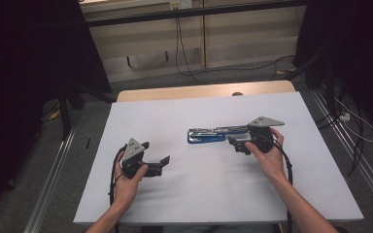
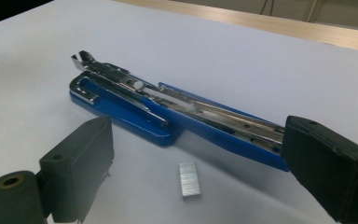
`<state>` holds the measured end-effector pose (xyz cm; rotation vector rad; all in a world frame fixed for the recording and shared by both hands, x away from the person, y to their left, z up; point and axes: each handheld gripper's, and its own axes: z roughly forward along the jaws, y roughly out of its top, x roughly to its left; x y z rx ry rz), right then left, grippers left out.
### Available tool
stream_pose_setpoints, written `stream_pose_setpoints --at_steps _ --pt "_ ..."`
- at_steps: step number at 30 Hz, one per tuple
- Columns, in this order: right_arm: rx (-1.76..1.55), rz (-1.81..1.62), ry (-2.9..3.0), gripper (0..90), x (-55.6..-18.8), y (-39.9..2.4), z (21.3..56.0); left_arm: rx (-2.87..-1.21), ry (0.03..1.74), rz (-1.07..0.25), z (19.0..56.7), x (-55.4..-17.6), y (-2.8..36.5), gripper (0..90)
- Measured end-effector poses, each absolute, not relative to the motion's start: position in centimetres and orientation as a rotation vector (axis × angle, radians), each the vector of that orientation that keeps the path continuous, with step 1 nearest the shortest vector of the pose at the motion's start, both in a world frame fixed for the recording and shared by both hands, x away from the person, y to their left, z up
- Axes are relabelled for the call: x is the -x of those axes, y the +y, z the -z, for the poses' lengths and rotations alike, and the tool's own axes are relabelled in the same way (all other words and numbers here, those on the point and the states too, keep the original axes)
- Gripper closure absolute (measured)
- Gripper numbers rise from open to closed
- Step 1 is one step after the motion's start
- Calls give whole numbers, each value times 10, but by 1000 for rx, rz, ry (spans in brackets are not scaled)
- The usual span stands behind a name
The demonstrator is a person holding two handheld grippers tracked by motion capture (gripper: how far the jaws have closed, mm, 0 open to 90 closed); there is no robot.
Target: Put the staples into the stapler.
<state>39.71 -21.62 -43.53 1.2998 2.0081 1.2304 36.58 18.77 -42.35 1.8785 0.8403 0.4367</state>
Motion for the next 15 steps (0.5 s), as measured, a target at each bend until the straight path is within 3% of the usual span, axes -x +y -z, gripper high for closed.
stream_pose_setpoints --at_steps 15 --pt "-1337 -1201 2128 134 -396 -221 429 -1891 850 -446 423 -329 210 47"
